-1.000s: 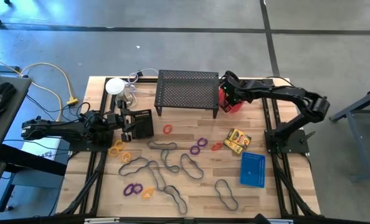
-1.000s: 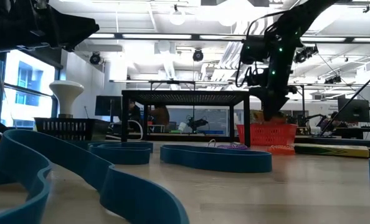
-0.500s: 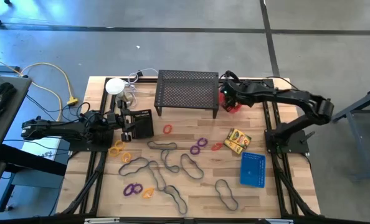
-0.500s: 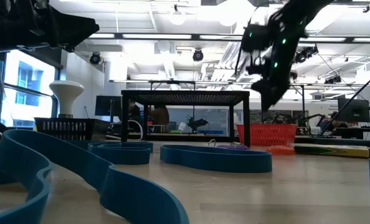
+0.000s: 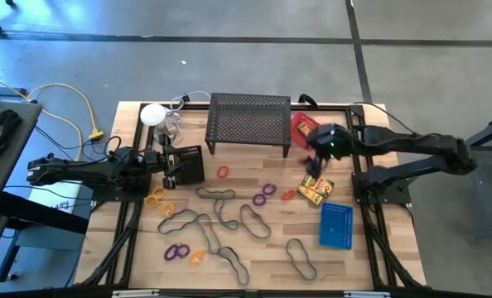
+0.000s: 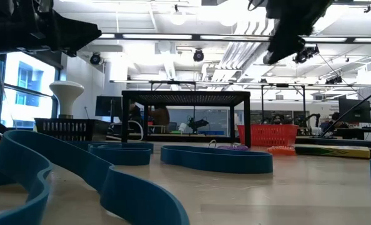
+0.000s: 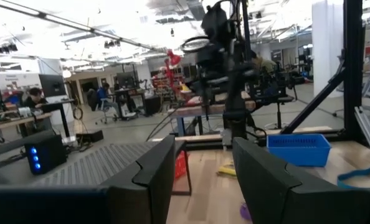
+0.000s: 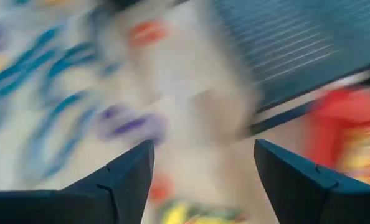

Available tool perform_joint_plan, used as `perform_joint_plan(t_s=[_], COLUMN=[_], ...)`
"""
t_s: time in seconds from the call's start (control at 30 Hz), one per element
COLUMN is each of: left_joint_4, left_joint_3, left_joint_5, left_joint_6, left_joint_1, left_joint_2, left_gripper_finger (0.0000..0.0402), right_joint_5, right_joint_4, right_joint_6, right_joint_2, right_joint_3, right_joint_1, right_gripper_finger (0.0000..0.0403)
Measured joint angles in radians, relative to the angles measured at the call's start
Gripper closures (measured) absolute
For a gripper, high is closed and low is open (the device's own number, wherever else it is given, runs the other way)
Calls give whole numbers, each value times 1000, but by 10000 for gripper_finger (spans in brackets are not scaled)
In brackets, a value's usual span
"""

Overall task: Pick & Place Office Desk Supplies
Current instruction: Put the orange spring keychain into the black basket

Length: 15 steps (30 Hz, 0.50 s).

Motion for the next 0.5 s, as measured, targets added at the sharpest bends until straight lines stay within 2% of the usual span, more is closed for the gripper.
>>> perform_joint_plan(t_s=[0.07,0.13,0.37,0.5], left_joint_4=[1,2,9,51], left_joint_3=[0,0,0,0], left_joint_5=[0,0,0,0], left_joint_6=[-21,-47,-100,-121], left_joint_1=[0,0,0,0], left_joint_2=[12,23,63,75], left_gripper_finger=[246,246,246,246], right_joint_5=[-69,-78,50,82], right_joint_4=[-25,-19,41,97], right_joint_6=[4,-15,-47,-44], right_joint_2=[4,17,110,187], right_joint_3=[-11,-36,-86,-100], right_joint_1=[46,96,230,275], right_gripper_finger=[145,148,164,174])
